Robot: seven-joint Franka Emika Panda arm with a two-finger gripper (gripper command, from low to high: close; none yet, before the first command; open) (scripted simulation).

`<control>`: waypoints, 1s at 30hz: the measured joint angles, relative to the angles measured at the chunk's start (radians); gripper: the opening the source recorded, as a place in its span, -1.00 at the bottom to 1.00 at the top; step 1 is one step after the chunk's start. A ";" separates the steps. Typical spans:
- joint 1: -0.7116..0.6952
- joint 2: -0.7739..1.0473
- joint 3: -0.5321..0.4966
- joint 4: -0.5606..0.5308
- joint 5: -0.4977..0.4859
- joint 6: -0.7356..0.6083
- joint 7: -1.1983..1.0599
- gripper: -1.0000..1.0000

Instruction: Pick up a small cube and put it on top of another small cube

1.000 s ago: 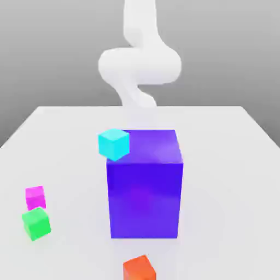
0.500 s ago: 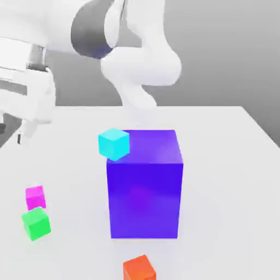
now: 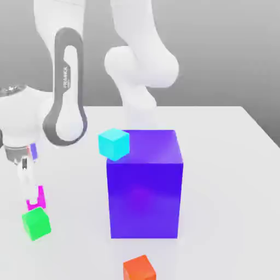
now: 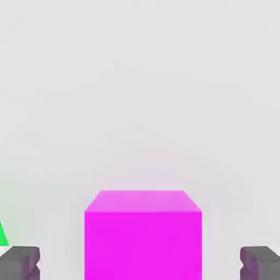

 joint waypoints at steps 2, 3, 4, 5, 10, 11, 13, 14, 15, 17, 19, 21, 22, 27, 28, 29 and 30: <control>0.000 0.000 0.000 0.000 0.000 0.000 0.000 -1.00; 0.000 0.000 0.000 0.000 -0.001 0.000 0.001 -1.00; 0.000 0.000 0.000 0.000 -0.002 0.000 0.002 -1.00; 0.000 0.000 0.000 0.000 -0.003 0.001 0.003 -1.00; 0.039 -0.089 -0.054 -0.020 -0.066 -0.070 0.053 -1.00; 0.051 -0.124 -0.073 -0.027 -0.096 -0.097 0.074 -1.00; 0.063 -0.197 -0.100 -0.042 -0.159 -0.152 0.121 -1.00; 0.071 -0.219 -0.100 -0.037 -0.183 -0.179 0.143 -1.00; 0.084 -0.234 -0.096 -0.026 -0.200 -0.205 0.163 -1.00; 0.126 -0.254 -0.082 0.007 -0.220 -0.257 0.195 -1.00; 0.164 -0.269 -0.064 0.044 -0.232 -0.308 0.225 -1.00; 0.201 -0.283 -0.045 0.082 -0.239 -0.360 0.251 -1.00; 0.211 -0.271 -0.040 0.094 -0.236 -0.360 0.255 -1.00; 0.198 -0.116 -0.017 0.114 -0.184 -0.226 0.224 1.00; 0.198 -0.116 -0.017 0.114 -0.184 -0.226 0.224 1.00; 0.198 -0.116 -0.017 0.114 -0.184 -0.226 0.224 1.00; 0.198 -0.116 -0.017 0.114 -0.184 -0.226 0.224 1.00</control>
